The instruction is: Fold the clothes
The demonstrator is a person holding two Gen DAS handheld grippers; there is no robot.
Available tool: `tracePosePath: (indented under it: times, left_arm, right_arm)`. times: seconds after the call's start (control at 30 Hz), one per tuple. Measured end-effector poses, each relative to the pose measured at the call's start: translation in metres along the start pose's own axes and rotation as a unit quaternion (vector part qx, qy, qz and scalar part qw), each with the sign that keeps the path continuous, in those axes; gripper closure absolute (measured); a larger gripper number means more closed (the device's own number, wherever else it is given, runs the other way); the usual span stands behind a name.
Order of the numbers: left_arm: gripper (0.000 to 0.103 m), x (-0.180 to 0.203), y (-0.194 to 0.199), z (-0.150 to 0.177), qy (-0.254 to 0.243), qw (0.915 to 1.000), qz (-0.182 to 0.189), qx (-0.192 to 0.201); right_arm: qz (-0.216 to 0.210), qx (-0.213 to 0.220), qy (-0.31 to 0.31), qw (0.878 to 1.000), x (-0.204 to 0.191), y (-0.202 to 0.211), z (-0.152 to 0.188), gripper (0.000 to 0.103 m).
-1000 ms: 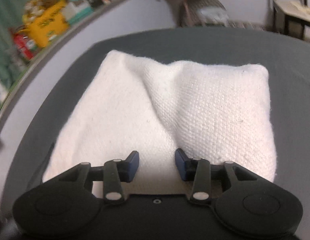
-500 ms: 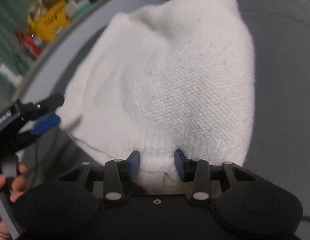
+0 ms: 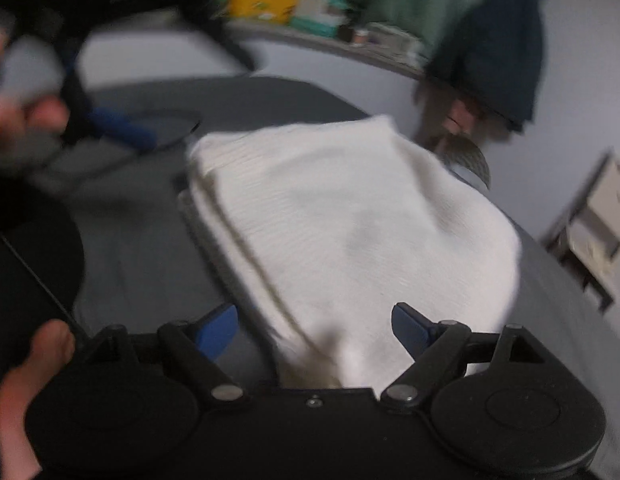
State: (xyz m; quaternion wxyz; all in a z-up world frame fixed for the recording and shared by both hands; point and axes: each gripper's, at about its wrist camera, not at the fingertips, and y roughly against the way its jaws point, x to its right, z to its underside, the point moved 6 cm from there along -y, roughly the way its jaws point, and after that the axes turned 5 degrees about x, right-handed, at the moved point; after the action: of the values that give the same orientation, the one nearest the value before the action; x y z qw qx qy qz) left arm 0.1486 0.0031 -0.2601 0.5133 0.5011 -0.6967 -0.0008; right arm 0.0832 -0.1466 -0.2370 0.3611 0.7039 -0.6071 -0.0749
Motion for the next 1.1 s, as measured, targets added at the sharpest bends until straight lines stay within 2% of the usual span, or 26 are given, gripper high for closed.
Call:
tracePosePath:
  times: [0.13, 0.2, 0.33, 0.5, 0.53, 0.57, 0.63, 0.73, 0.9, 0.97, 1.03, 1.1]
  left_arm:
    - [0.0, -0.014, -0.014, -0.002, 0.023, 0.9993, -0.015, -0.027]
    - [0.0, -0.023, -0.02, -0.004, 0.042, 0.9983, -0.014, -0.037]
    - [0.0, -0.038, -0.033, -0.007, 0.075, 0.996, -0.024, -0.042]
    - [0.0, -0.052, -0.05, -0.008, 0.105, 0.9928, -0.025, -0.052]
    - [0.0, -0.054, -0.054, -0.008, 0.109, 0.9923, -0.024, -0.054]
    - [0.0, -0.055, -0.058, -0.008, 0.112, 0.9919, -0.024, -0.055]
    - [0.0, -0.056, -0.065, -0.007, 0.116, 0.9915, -0.023, -0.055]
    - [0.0, -0.055, -0.074, -0.006, 0.126, 0.9903, -0.009, -0.057]
    - [0.0, -0.049, -0.104, -0.009, 0.146, 0.9851, 0.056, -0.071]
    - [0.0, -0.046, -0.117, -0.007, 0.161, 0.9798, 0.083, -0.085]
    - [0.0, -0.043, -0.124, -0.003, 0.177, 0.9753, 0.097, -0.09]
    - [0.0, -0.038, -0.128, 0.0, 0.18, 0.9749, 0.103, -0.081]
  right_arm:
    - [0.004, -0.026, 0.044, 0.999, -0.029, -0.034, -0.002, 0.019]
    - [0.015, -0.031, 0.07, 0.997, -0.042, -0.047, -0.002, 0.011]
    - [0.051, -0.021, 0.103, 0.993, -0.054, -0.064, -0.007, 0.005]
    - [0.1, 0.0, 0.119, 0.988, -0.053, -0.09, -0.021, 0.004]
    - [0.11, 0.009, 0.126, 0.986, -0.052, -0.094, -0.023, 0.014]
    - [0.111, 0.017, 0.127, 0.986, -0.051, -0.095, -0.026, 0.021]
    - [0.105, 0.034, 0.113, 0.987, -0.045, -0.09, -0.031, 0.043]
    - [0.081, 0.056, 0.055, 0.994, -0.027, -0.078, -0.035, 0.059]
    - [0.048, 0.079, -0.019, 0.996, -0.002, -0.065, -0.038, 0.063]
    - [0.039, 0.081, -0.044, 0.995, 0.007, -0.062, -0.04, 0.063]
    - [0.031, 0.081, -0.068, 0.994, 0.017, -0.061, -0.042, 0.063]
    - [0.02, 0.077, -0.087, 0.993, 0.023, -0.062, -0.044, 0.063]
